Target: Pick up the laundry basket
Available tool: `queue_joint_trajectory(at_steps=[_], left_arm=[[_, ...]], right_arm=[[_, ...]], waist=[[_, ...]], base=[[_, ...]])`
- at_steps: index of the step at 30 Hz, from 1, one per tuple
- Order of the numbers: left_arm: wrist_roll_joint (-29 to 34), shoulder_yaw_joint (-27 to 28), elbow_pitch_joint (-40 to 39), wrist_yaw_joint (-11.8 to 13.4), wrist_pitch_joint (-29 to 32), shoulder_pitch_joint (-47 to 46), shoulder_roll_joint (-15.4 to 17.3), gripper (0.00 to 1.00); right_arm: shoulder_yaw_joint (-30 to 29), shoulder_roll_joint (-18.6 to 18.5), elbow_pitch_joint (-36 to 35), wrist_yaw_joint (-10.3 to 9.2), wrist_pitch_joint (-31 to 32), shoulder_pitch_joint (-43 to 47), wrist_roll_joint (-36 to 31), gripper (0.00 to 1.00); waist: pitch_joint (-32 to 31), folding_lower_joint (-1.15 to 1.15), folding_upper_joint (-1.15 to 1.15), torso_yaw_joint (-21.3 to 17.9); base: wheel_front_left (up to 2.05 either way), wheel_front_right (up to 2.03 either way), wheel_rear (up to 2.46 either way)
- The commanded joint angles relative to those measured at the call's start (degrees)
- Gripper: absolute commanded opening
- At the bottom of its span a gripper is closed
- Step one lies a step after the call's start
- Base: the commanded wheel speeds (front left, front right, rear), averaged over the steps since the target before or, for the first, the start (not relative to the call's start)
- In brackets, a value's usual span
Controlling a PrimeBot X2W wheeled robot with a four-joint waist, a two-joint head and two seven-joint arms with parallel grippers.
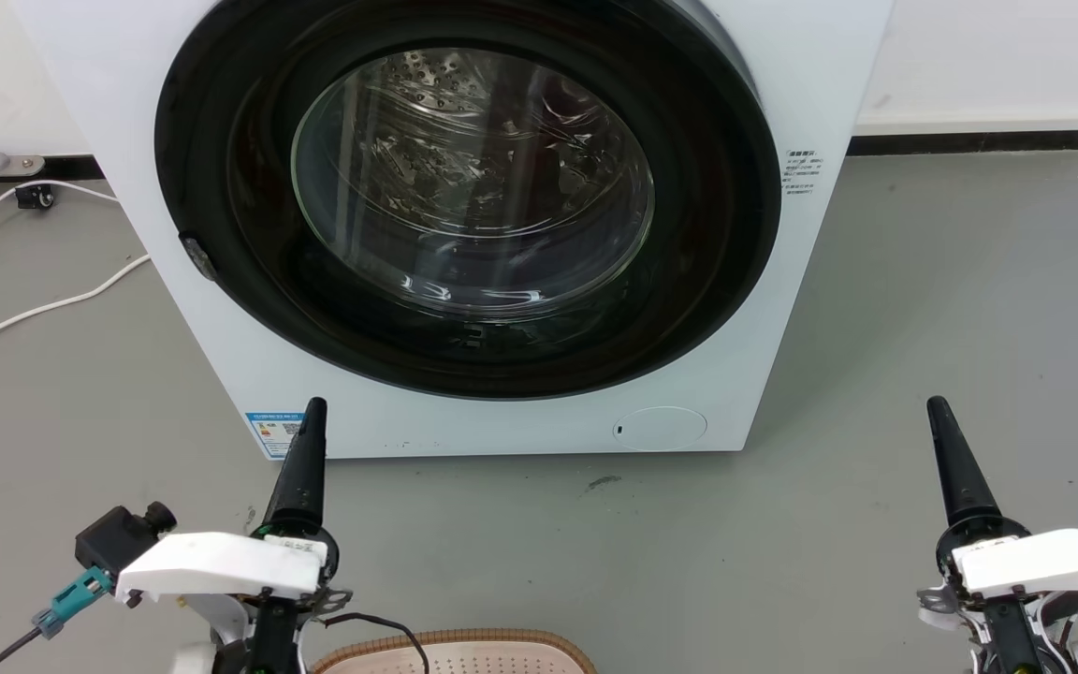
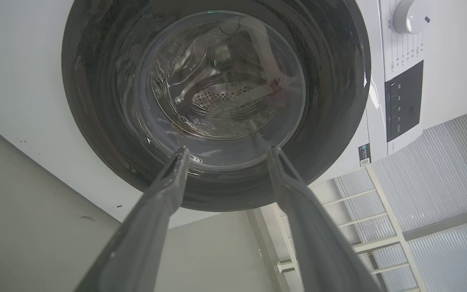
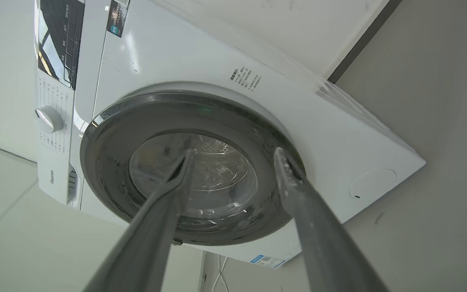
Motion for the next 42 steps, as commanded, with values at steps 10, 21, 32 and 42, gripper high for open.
queue_joint_trajectory(at_steps=[10,21,32,42], left_arm=[[14.8,-3.6,-0.9,2.1,-3.0,-2.2,0.2,1.00],[23.7,-5.2,0.3,3.4,-4.9,-2.6,0.2,1.00],[32.3,-6.3,1.2,4.8,-6.7,-2.7,0.2,1.00],[39.3,-7.5,2.3,5.4,-8.2,-3.1,0.2,1.00]], right_arm=[[1.5,-0.9,-1.9,0.01,-2.9,-0.2,-16.8,1.00],[1.8,-0.8,-1.6,0.02,-4.3,0.1,-27.3,1.00],[2.7,-0.6,-2.2,0.01,-4.6,0.7,-37.0,1.00],[2.9,-0.6,-2.9,0.01,-4.1,1.2,-44.6,1.00]], waist=[[-0.1,0.00,0.00,0.1],[-0.2,0.00,0.00,0.2],[-0.3,0.00,0.00,0.4],[-0.2,0.00,0.00,0.5]], base=[[0.00,0.00,0.00],[0.00,0.00,0.00],[0.00,0.00,0.00],[0.00,0.00,0.00]])
